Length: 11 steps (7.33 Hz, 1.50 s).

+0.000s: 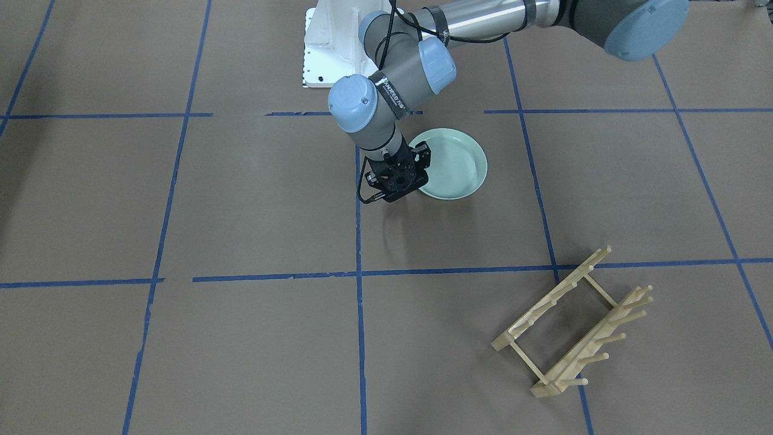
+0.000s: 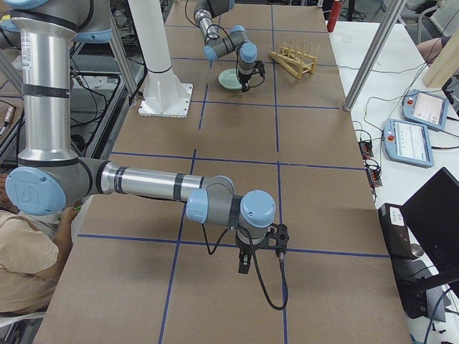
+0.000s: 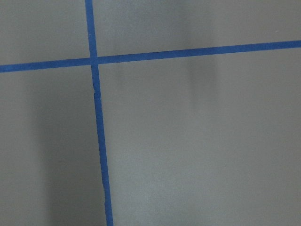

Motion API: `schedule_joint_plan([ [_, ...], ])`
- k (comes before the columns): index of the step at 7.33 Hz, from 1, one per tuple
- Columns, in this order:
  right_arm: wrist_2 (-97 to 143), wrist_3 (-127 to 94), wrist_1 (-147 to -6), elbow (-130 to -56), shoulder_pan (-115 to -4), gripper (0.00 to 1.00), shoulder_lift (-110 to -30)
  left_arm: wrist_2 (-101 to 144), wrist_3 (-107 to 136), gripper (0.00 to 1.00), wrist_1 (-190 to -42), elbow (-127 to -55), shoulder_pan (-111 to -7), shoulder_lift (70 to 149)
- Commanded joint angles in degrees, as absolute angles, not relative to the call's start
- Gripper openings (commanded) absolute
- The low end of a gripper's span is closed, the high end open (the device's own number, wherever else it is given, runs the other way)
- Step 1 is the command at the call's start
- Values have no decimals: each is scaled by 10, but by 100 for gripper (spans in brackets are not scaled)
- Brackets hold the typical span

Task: Place plate on table
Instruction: 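Lower the green plate flat onto the table nearer the robot, then open the left gripper and withdraw it from the plate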

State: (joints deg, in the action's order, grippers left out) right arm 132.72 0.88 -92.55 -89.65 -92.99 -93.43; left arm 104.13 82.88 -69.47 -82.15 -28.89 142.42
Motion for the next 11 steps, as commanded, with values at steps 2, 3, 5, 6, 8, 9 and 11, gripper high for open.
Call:
schedule_joint_plan([
  [2,1327,9,-925,-896,-930,100,-934,1047,714,100,-732,-947,-442,1400],
  [3,1327,9,-925,-896,-930,100,-934,1098,652,100,-770,-998,-512,1330],
  [5,1327,9,-925,-896,-930,100,-934,1224,418,100,-801,-1031,-665,1211],
  [6,1327,9,-925,-896,-930,100,-934,1297,302,100,-807,-1034,-740,1156],
  [8,1327,9,-925,-896,-930,100,-934,1336,98,100,-823,-1041,-851,1011],
  [9,1327,9,-925,-896,-930,100,-934,1337,-8,100,-860,-1035,-898,923],
  [11,1327,9,-925,-896,-930,100,-934,1338,-46,100,-903,-992,-909,847],
])
